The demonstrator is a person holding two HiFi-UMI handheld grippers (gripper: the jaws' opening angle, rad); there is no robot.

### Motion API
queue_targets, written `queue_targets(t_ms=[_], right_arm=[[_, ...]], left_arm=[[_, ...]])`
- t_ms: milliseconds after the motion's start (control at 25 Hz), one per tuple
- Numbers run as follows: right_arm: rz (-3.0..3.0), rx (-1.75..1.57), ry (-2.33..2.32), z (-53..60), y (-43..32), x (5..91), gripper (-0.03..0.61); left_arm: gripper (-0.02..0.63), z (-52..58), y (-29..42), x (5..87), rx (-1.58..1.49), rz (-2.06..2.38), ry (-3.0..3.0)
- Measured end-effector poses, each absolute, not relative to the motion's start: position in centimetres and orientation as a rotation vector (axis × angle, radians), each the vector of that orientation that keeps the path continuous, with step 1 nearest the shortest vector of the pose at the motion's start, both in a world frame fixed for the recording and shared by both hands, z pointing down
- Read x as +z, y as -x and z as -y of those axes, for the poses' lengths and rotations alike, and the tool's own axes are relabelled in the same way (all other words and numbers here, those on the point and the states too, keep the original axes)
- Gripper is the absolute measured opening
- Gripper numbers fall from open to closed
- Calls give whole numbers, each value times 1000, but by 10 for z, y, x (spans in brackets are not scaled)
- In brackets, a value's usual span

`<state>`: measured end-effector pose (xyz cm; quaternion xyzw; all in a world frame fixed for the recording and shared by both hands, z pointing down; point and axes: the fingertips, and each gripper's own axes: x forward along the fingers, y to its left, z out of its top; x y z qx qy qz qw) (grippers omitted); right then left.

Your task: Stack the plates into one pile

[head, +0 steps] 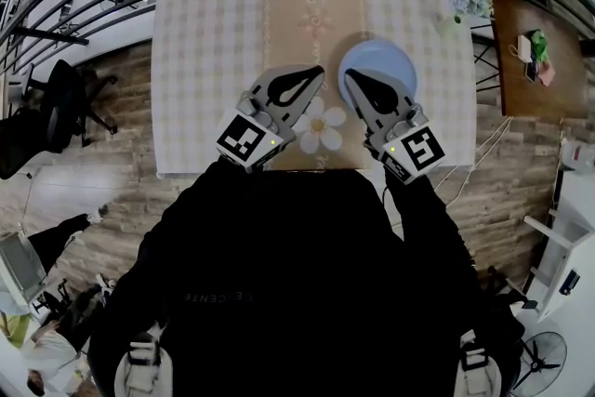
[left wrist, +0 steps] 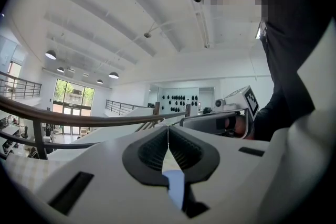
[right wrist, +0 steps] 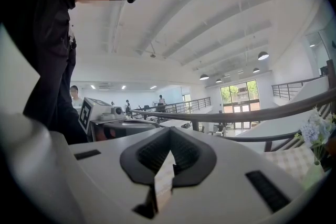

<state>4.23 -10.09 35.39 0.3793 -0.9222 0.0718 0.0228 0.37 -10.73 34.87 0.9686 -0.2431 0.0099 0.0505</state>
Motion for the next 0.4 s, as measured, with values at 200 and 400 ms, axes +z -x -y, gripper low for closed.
queue_targets(t_ms=[200,400], right_arm=[[2850,230,-1178,100,-42,356,4],[2843,233,-1180,99,-42,358,4]], left_arm=[[20,107,-4,349,30,734,-2951],[20,106,-3,350,34,725,-2954]])
